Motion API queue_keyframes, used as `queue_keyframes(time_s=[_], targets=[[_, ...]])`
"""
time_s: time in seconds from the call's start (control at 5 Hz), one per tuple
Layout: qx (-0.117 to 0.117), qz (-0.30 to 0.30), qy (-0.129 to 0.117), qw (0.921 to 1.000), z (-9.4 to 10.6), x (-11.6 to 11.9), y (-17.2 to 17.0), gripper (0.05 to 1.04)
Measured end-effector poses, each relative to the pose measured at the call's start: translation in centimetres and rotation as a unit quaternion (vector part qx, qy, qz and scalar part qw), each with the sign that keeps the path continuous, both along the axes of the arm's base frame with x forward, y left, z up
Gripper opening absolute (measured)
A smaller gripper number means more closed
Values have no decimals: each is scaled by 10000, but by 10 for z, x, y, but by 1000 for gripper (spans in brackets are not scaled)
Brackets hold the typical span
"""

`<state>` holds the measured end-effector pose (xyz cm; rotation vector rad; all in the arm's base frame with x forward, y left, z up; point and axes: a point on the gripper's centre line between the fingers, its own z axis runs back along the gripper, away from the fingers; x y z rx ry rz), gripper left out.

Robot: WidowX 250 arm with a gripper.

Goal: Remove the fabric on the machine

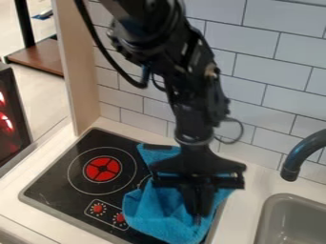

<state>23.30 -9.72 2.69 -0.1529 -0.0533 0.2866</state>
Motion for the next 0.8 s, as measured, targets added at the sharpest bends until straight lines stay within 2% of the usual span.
queue_keyframes(time_s=[0.2, 0.6, 0.8], targets=[[35, -258, 116, 9996, -8, -9, -14, 60], [204, -623, 538, 9964, -36, -24, -26, 85], [348, -583, 669, 9954, -44, -27, -22, 234]])
